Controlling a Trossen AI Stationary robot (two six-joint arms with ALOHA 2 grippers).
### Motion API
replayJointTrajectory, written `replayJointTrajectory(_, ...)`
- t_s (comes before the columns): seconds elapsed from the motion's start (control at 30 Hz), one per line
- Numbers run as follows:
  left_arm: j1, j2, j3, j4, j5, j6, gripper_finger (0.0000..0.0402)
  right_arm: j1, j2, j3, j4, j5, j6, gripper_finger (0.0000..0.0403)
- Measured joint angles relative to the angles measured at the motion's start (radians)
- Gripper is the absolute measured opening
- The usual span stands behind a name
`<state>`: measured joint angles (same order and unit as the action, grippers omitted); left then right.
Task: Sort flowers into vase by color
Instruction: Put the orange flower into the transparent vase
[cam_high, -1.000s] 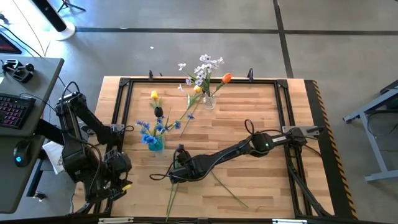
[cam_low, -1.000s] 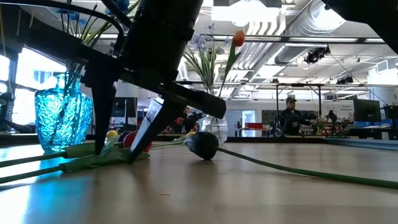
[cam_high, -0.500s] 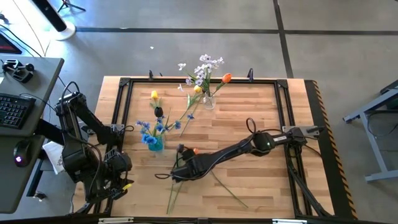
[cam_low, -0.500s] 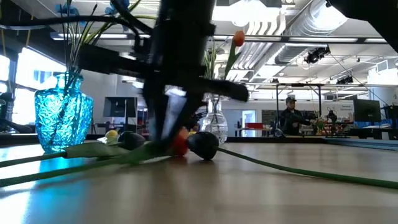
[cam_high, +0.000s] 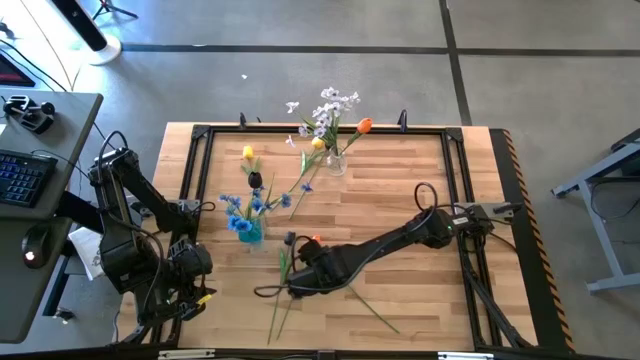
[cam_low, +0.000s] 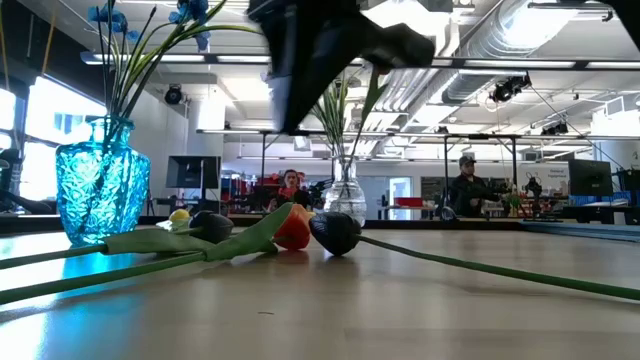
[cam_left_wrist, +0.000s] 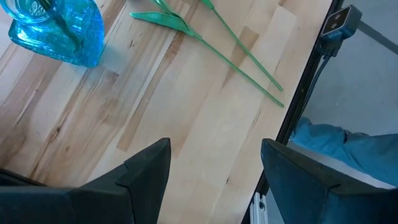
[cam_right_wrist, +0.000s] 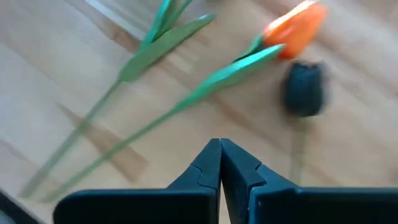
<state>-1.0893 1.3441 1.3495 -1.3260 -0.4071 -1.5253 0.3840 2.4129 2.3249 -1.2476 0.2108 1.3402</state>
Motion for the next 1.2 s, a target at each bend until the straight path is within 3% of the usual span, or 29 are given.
replayJointTrajectory(0.1, 0.000, 0.000, 0.000, 0.000, -0.001, 0.000, 0.0237, -0.018, 0.016, 0.000, 0.065, -0.042, 0.031, 0.0039)
replayJointTrajectory(0.4, 0.000, 0.000, 0.000, 0.000, 0.002, 0.000, 0.0237, -0.073, 0.097, 0.000, 0.104, -0.153, 0.151, 0.0210)
replayJointTrajectory(0.53, 0.000, 0.000, 0.000, 0.000, 0.002, 0.000, 0.0237, -0.094, 0.138, -0.001, 0.129, -0.180, 0.152, 0.0240)
replayJointTrajectory(0.67, 0.000, 0.000, 0.000, 0.000, 0.003, -0.008, 0.0237, -0.115, 0.143, -0.001, 0.121, -0.183, 0.143, 0.0235)
replayJointTrajectory(0.93, 0.000, 0.000, 0.000, 0.001, 0.003, -0.010, 0.0237, -0.150, 0.156, 0.000, 0.099, -0.188, 0.118, 0.0183)
replayJointTrajectory(1.2, 0.000, 0.000, 0.000, 0.001, 0.005, -0.009, 0.0237, -0.152, 0.183, 0.005, 0.099, -0.221, 0.041, 0.0085)
